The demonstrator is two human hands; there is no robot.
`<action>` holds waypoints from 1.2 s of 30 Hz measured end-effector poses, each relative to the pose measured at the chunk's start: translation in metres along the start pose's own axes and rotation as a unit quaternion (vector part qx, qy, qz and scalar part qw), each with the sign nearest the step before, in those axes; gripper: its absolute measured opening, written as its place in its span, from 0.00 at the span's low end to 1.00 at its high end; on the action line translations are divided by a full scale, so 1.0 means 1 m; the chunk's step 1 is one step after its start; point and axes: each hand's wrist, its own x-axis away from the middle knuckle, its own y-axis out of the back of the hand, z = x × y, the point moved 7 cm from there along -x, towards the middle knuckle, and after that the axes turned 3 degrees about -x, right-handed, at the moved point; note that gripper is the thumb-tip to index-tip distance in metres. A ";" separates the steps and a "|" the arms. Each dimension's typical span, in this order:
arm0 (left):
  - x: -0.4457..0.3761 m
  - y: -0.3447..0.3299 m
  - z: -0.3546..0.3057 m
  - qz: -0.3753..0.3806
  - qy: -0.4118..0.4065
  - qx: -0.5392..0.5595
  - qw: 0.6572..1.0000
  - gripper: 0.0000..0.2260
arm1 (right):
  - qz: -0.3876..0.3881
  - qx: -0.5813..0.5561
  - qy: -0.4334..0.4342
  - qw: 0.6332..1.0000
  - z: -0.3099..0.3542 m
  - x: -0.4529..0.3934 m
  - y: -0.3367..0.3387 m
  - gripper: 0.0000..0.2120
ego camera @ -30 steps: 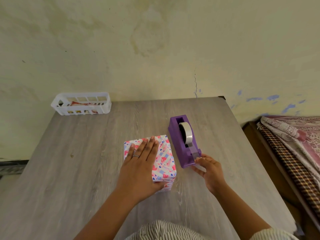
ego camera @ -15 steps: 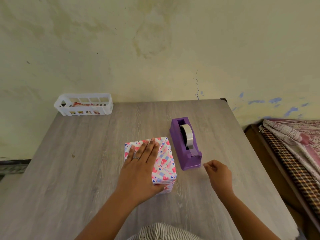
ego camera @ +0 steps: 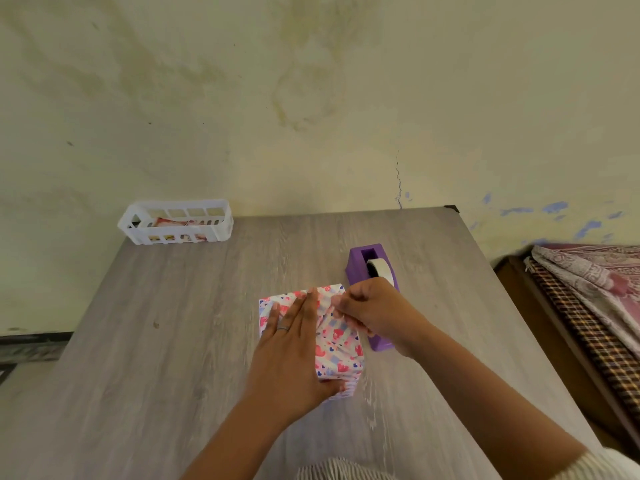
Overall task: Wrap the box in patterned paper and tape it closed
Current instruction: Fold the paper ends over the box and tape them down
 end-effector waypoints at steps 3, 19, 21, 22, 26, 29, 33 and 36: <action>0.001 0.001 0.000 -0.019 0.001 0.035 0.999 0.54 | -0.034 0.104 -0.025 0.994 -0.001 -0.014 -0.002 0.13; -0.003 -0.005 -0.001 0.017 0.012 -0.017 1.000 0.47 | -0.037 0.373 -0.080 0.923 -0.011 -0.038 0.007 0.23; -0.003 -0.005 -0.001 0.029 0.018 -0.020 0.999 0.47 | -0.040 0.338 -0.105 0.934 -0.022 -0.038 0.010 0.25; -0.002 -0.006 -0.001 0.029 0.016 -0.021 0.999 0.47 | -0.040 0.300 -0.123 0.945 -0.027 -0.035 0.011 0.25; 0.001 -0.003 0.001 0.026 0.005 -0.010 1.000 0.49 | 0.010 0.061 -0.173 0.983 -0.054 -0.019 0.009 0.27; 0.001 -0.003 0.002 0.030 0.013 0.001 0.999 0.51 | 0.049 -0.035 -0.201 0.978 -0.083 -0.009 0.004 0.27; 0.000 0.000 0.001 0.011 -0.001 -0.033 0.999 0.52 | -0.061 -0.010 -0.115 0.991 -0.099 -0.015 0.028 0.20; -0.001 0.001 0.000 0.019 0.007 -0.036 0.999 0.52 | -0.255 0.021 -0.064 0.964 -0.109 -0.017 0.076 0.16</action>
